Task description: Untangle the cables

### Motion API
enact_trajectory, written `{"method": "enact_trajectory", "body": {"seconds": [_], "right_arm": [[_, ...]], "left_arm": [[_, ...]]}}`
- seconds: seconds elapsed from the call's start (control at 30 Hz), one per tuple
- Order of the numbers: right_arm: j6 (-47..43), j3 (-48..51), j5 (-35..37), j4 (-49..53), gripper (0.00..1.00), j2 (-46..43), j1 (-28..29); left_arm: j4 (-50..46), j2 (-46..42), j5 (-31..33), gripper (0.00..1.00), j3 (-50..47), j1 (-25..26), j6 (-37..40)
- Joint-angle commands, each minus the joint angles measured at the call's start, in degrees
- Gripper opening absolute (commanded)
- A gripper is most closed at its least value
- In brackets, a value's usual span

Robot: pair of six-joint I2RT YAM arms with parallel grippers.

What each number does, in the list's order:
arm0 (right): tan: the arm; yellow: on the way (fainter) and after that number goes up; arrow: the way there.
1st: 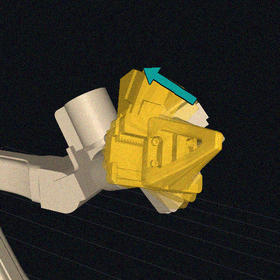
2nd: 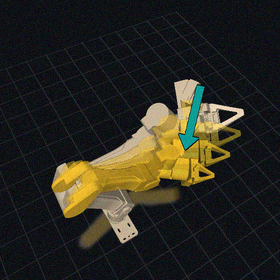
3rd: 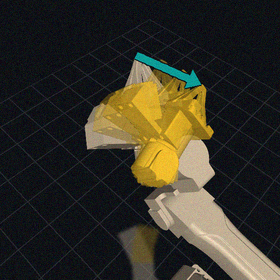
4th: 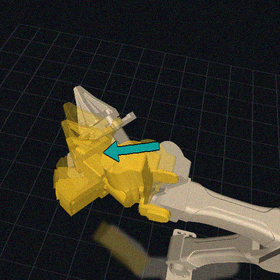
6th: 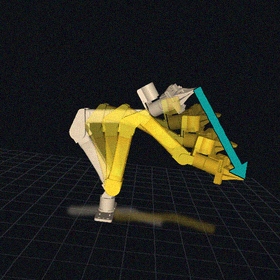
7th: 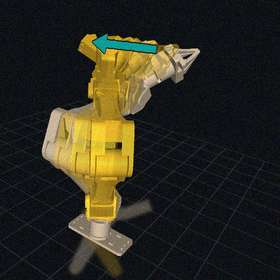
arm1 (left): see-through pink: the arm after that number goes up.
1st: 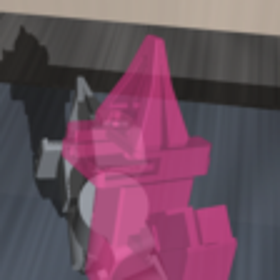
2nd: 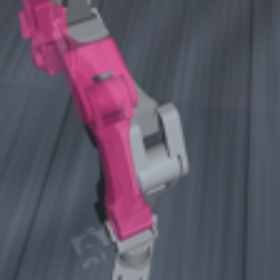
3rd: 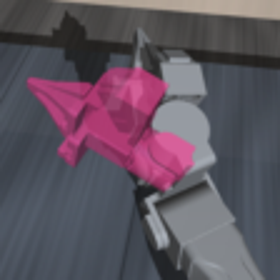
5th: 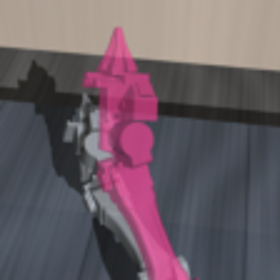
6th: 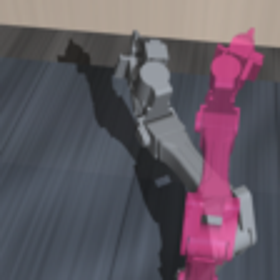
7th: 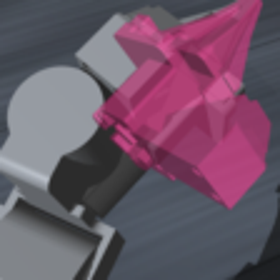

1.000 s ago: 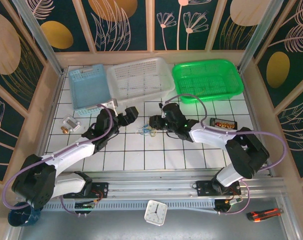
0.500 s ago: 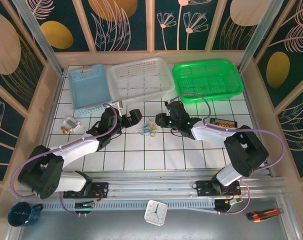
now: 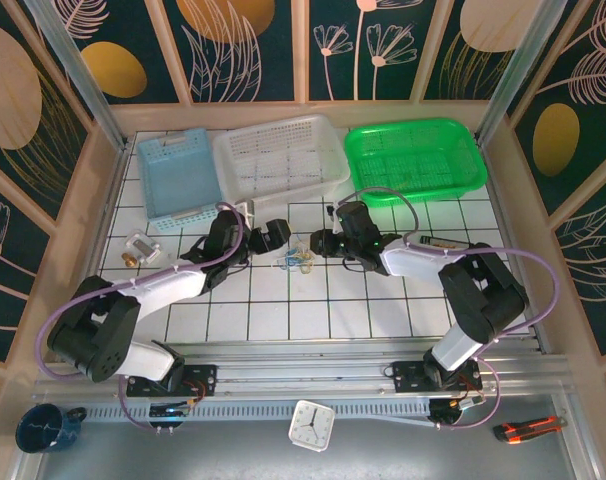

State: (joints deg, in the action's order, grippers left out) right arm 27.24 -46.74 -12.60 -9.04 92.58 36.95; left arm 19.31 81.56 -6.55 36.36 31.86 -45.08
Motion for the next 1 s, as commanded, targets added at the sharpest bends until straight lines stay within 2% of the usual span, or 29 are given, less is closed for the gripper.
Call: {"method": "enact_trajectory", "body": {"seconds": [0.0,0.2,0.47,0.63,0.97], "right_arm": [[-1.51,-3.59,-1.72,-1.64,0.32,2.56,-0.49],[-3.89,-10.05,-1.35,0.62,0.41,7.8,-0.58],[-5.56,-16.12,-1.64,3.06,0.47,13.29,-0.41],[-5.65,-17.65,-1.73,3.66,0.45,15.63,-0.41],[-5.55,-19.79,-2.34,4.32,0.34,18.12,0.04]], "left_arm": [[-0.94,0.72,-0.59,0.99,1.63,-0.13,1.24],[-1.3,-0.18,1.57,0.99,1.35,-0.13,0.91],[-1.44,-2.65,4.82,0.99,0.29,-0.13,0.14],[-0.88,-3.65,5.23,0.99,-0.23,-0.17,-0.36],[-0.52,-3.93,4.79,0.99,-0.61,-0.14,-0.59]]}}
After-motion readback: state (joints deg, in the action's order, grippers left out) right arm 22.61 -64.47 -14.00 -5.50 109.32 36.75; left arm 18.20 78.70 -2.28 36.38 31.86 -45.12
